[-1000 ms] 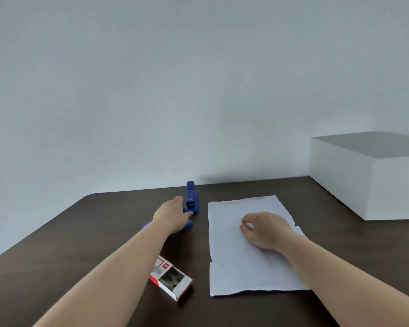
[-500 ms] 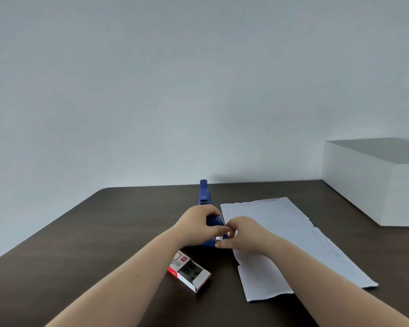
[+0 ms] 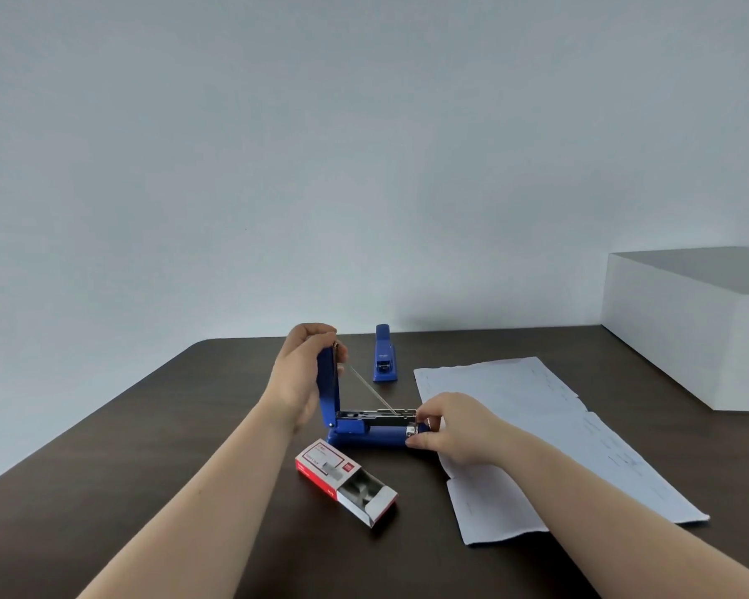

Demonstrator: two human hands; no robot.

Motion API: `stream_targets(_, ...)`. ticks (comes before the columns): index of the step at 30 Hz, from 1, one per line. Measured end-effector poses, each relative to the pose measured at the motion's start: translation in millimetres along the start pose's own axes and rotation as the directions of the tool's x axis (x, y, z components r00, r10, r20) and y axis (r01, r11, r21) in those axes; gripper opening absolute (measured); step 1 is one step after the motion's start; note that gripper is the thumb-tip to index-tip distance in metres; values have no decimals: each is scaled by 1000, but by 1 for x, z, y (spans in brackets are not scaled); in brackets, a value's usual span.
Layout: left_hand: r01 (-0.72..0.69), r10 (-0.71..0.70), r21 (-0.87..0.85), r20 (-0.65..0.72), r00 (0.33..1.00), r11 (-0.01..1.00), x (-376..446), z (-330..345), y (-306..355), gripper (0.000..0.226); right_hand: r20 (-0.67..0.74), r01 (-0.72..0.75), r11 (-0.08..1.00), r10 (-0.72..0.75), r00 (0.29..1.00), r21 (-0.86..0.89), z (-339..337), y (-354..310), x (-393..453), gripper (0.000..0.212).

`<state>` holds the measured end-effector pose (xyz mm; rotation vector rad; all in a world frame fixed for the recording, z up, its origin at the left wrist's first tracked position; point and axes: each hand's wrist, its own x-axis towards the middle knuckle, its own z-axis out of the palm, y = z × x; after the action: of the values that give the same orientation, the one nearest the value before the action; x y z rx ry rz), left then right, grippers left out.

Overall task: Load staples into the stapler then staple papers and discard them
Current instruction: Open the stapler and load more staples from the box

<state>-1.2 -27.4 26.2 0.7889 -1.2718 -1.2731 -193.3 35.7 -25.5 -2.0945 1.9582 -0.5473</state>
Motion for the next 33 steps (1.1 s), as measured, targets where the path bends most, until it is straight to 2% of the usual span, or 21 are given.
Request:
stream_targets(3, 27, -29, -17, -123, 992, 999, 5, -6, 3, 21, 9, 2, 1000, -2, 1000, -3, 0, 0, 0, 35)
stream_targets(6, 99, -123, -94, -301, 946, 991, 9, -30, -4, 23, 12, 14, 1000, -14, 1000, -10, 1, 2, 2, 28)
stream_targets(8, 183, -129, 106, -389, 912, 977, 9, -51, -21, 28, 14, 13, 1000, -13, 1000, 1, 2, 3, 3, 25)
stream_targets(10, 228, -89, 303, -411, 907, 925, 5, -66, -37, 33, 13, 5, 1000, -5, 1000, 22, 2, 3, 2, 32)
stream_targets(12, 203, -34, 440, -364, 931, 875, 2, -72, -45, 34, 9, 1, 1000, -1, 1000, 22, 2, 3, 1, 35)
stream_targets(14, 136, 43, 615, -267, 963, 776, -1, -72, -48, 32, 3, -7, 1000, 7, 1000, 16, 2, 2, 1, 35)
stream_targets(16, -27, 152, 768, -92, 984, 640, -6, -71, -47, 29, -9, -14, 1000, 15, 1000, 16, 2, 2, 0, 35)
stream_targets(18, -253, 225, 825, 156, 962, 506, -12, -70, -38, 32, -16, -19, 1000, 20, 1000, 14, 4, 2, -1, 34)
stream_targets(19, -325, 185, 808, 268, 946, 492, -16, -70, -31, 37, -19, -18, 1000, 18, 1000, 5, 4, 1, -1, 33)
stream_targets(21, -366, -6, 791, 424, 906, 490, -25, -69, -20, 41, -45, -2, 1000, 1, 999, -23, 3, 0, -3, 21)
stream_targets(22, -363, -93, 800, 457, 885, 478, -29, -67, -17, 40, -74, 12, 999, -14, 997, -33, 2, -2, -4, 16)
stream_targets(23, -355, -145, 808, 468, 872, 471, -31, -66, -16, 36, -106, 20, 999, -24, 994, -39, 1, -4, -5, 23)
stream_targets(25, -334, -190, 797, 479, 857, 503, -33, -65, -19, 25, -177, 38, 999, -43, 983, -29, -1, -8, -5, 34)
stream_targets(27, -338, -239, 782, 515, 823, 524, -33, -64, -21, 20, -210, 68, 998, -69, 975, -10, -2, -13, -6, 31)
stream_targets(29, -347, -273, 777, 541, 796, 525, -30, -65, -23, 24, -212, 95, 996, -92, 973, 0, 0, -18, -8, 26)
stream_targets(33, -331, -304, 785, 535, 788, 523, -30, -67, -24, 37, -216, 120, 993, -118, 969, -3, 2, -25, -12, 20)
